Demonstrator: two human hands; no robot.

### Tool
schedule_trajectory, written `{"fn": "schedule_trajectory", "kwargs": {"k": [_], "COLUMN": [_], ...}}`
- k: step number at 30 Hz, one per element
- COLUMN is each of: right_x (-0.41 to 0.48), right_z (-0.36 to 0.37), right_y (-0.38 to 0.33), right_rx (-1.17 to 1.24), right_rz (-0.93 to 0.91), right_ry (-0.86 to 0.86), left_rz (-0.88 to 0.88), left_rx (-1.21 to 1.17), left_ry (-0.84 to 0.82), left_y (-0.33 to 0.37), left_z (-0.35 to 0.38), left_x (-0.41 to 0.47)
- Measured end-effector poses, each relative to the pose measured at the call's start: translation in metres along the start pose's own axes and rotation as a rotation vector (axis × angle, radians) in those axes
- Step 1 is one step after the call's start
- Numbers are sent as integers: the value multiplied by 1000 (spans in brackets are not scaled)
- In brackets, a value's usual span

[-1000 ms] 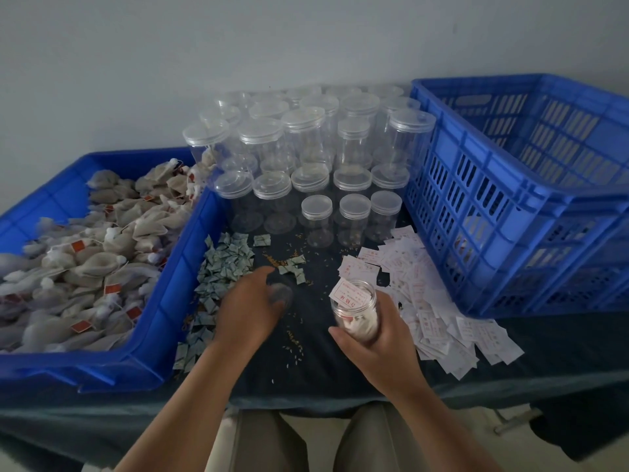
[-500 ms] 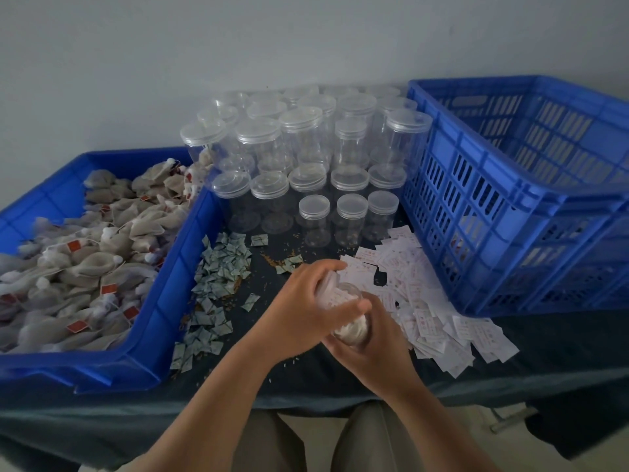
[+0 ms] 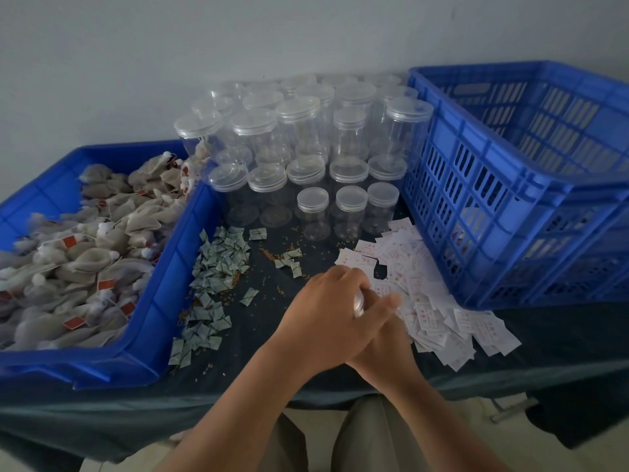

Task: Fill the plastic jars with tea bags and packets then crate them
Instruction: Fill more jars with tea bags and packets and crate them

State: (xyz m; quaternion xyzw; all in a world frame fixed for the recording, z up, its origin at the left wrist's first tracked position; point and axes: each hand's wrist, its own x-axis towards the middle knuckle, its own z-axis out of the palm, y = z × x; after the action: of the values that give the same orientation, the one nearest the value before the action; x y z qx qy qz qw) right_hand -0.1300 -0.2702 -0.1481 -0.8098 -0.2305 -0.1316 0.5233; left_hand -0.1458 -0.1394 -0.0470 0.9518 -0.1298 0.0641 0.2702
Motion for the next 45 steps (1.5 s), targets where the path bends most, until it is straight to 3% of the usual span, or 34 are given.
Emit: {"fn": "schedule_trajectory", "kwargs": {"k": [3,7,8,12,14,17,19,21,26,31,33,35,37,45], "right_x": [-1,5,6,5,5,7,6,5,7,9,9,9,7,13], "right_z": [-8,-13,-13,-15,-12,-6,-4,-10,-23,-17,-12,-11,-13,-29], "right_y": [9,4,3,7,8,10,11,10,8,6,6,6,9,4], "right_rx": [216,412,431,520,437,270,346,479,584,526,443,425,518,655], "right_rz": [90,73,66,147,168,138,122,156,225,255,224,158,158,301], "right_ry": [-69,-165,-153,-58,-25,-26,-94,-136,-282,-81,-78,-95,-113,-188], "left_rz": [164,245,227,30,-45,-197,-308,-307,-116,-243,-223,-255,-242,-146], "left_rx": [-244,-586,-594,-638,-773,-657,-553,-685,-1106,-1108,-953,-642,-586,-680], "left_ry": [63,-100,-99,168,105,110,217,240,-261,-44,-32,86,156,-58], "left_y": [-5,-29,-33,-48,-45,-17,2,0,-38,-51,-36,-14,0,-3], "left_z": [1,-1,-1,-1,2,15,24,30,14,14,16,21,24,14], "left_x": [4,12,13,5,-4,-10,-8,-4,12,7,1,0,3,25]}}
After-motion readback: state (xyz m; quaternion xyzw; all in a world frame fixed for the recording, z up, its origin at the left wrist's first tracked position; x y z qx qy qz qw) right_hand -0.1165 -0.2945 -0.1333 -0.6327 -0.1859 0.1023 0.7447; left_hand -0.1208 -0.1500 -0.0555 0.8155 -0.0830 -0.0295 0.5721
